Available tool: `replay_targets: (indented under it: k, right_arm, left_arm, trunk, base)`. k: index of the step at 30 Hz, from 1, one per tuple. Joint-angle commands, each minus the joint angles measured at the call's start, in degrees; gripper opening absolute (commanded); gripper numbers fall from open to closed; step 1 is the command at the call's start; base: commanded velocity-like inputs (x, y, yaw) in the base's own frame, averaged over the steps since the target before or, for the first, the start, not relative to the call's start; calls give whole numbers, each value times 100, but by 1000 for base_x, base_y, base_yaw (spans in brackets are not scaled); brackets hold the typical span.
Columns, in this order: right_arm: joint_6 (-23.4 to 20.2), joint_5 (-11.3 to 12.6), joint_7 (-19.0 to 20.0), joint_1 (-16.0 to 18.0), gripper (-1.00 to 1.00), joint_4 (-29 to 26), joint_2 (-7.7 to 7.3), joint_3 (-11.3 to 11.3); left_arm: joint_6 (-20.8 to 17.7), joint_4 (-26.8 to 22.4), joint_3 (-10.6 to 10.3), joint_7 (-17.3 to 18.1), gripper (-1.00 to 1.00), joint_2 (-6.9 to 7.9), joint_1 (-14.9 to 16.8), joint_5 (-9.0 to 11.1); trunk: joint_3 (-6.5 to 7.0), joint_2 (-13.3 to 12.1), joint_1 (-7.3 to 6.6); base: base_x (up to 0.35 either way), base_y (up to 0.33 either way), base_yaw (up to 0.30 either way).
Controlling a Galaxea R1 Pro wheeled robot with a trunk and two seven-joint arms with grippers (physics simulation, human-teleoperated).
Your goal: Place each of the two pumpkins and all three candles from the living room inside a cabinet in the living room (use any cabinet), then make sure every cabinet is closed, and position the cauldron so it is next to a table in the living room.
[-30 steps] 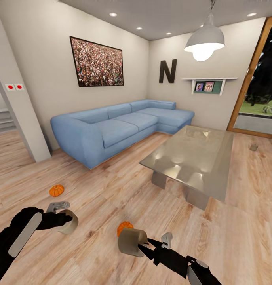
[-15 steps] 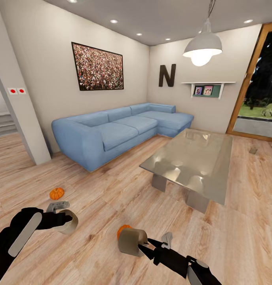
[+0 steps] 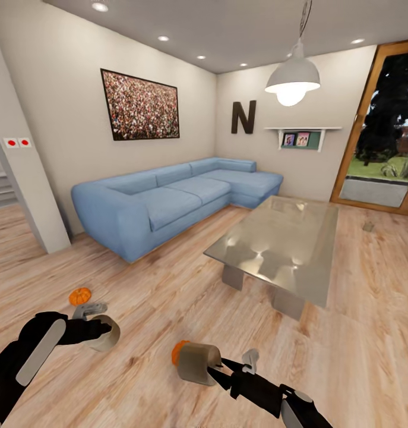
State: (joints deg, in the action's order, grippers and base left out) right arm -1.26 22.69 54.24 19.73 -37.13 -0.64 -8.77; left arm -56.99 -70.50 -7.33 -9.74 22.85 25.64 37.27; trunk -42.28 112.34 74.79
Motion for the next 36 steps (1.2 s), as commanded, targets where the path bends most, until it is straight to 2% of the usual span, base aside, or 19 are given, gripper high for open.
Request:
replay_targets:
  k: [1,16,22,30,36]
  right_arm:
    - [-14,53,1,5,-100,4,-7,-33]
    - [-14,52,0,5,-100,4,-7,-31]
    - [-14,51,-1,5,-100,4,-7,-31]
    - [-14,52,-1,5,-100,11,-7,-29]
    - [-14,51,-1,5,-100,20,-7,-28]
  left_arm:
    - [-14,-7,-13,-72,-100,-2,2,53]
    - [-14,-7,-14,-72,-100,-18,2,53]
    - [-14,-7,-13,-72,-100,-18,2,53]
    - [-12,-7,-9,-72,-100,-18,2,53]
    - [-12,-7,-6,-72,-100,-18,2,53]
  trunk:
    - [17,-39,-25]
    - [362,-640,-354]
    - [502,-881,-486]
    - [690,-1202,-662]
    - [832,-1442,-794]
  base:
    - [-157,0,-238]
    - [-31,0,-253]
    - [-235,0,-254]
    - [-79,0,-253]
    - [-273,0,-251]
